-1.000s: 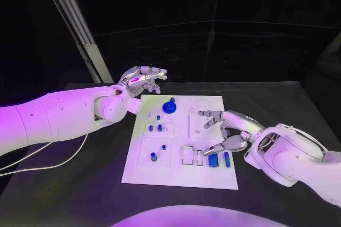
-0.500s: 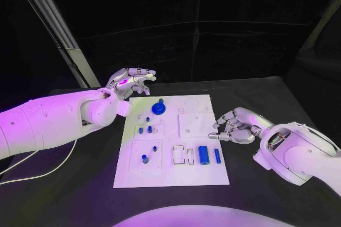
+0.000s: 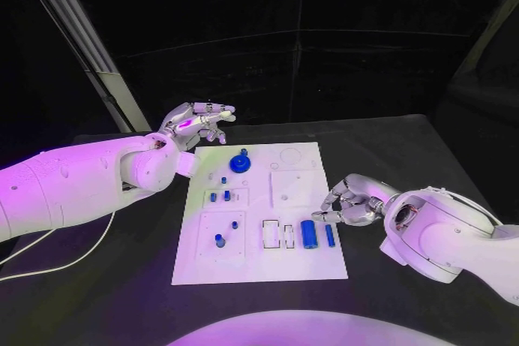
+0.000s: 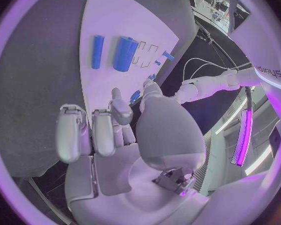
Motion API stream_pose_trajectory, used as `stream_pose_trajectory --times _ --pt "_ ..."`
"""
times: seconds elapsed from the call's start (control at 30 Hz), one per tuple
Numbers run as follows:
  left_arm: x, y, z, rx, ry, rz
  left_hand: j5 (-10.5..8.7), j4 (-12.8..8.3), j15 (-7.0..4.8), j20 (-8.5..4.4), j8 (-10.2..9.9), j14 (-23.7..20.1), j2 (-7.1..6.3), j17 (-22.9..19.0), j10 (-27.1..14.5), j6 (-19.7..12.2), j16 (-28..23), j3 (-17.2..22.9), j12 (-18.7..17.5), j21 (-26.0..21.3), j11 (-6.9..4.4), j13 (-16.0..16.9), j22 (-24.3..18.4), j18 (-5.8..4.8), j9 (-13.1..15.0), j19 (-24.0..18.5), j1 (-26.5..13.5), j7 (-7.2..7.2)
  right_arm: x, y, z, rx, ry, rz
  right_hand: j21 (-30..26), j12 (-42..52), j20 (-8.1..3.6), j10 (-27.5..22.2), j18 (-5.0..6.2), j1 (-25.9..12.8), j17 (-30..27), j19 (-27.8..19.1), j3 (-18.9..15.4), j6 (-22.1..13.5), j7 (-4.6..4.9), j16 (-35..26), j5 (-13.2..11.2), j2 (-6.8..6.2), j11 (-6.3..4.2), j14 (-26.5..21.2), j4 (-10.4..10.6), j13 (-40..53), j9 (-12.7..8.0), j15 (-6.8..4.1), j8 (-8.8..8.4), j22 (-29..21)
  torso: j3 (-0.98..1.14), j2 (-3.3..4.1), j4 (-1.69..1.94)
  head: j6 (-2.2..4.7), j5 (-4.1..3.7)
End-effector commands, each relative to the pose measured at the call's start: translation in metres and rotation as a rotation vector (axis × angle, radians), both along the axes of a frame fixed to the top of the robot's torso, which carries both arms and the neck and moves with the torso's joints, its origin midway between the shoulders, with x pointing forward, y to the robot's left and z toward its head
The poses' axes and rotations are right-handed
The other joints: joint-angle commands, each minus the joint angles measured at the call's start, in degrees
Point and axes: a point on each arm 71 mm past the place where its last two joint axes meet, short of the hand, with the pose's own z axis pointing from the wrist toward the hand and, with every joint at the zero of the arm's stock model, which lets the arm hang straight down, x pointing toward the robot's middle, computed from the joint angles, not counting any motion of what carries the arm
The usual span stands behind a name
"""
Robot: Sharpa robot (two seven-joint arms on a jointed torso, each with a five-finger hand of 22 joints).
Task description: Assemble the parts on the task board
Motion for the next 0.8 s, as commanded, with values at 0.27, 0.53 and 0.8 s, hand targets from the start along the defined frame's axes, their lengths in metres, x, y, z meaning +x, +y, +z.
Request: stream_pose_trajectory --times 0.27,0.53,0.8 --pt "0.0 -0.001 0.001 -0.009 -0.001 -0.011 -0.03 -0.02 0.06 0.19 0.35 -0.52 0.28 -0.16 -0.38 -0.51 -0.21 -0.43 0.35 -0.31 0.16 0.03 -0.07 0.82 0.08 0.32 0.08 -0.02 -0.002 0.007 -0.011 -0.146 0.03 0.067 0.78 1.92 0.08 0.52 -1.28 -0.47 1.88 0.71 -0.63 -0.06 0.12 1.15 -2.28 0.67 0.21 2.97 -0.04 2.96 0.57 0.07 0.45 3.5 0.01 0.01 0.02 -0.27 -0.25" --pt "0.0 -0.001 0.001 -0.01 -0.001 -0.013 -0.03 -0.02 0.06 0.19 0.35 -0.52 0.28 -0.16 -0.38 -0.51 -0.21 -0.43 0.35 -0.31 0.16 0.03 -0.07 0.82 0.08 0.32 0.08 -0.02 -0.001 0.017 -0.017 -0.16 0.018 0.09 1.0 2.13 0.11 0.52 -1.37 -0.6 2.37 0.91 -0.72 -0.06 0.12 1.39 -2.8 0.83 0.21 3.03 -0.05 3.37 0.72 0.08 0.56 3.92 0.03 0.04 0.0 -0.28 -0.32" --pt "0.0 0.0 0.001 -0.009 0.0 -0.011 -0.03 -0.06 0.05 0.19 0.37 -0.49 0.25 -0.08 -0.39 -0.51 -0.16 -0.49 0.4 -0.34 0.16 0.03 -0.08 0.82 0.08 0.32 0.09 -0.03 0.001 0.021 -0.021 -0.185 0.015 0.104 1.2 2.46 0.16 0.38 -1.41 -1.81 2.98 0.92 -1.23 0.12 0.02 1.66 -6.27 0.8 0.18 3.04 0.0 4.48 1.49 0.09 1.19 4.23 0.03 0.05 -0.02 -0.39 -0.25"
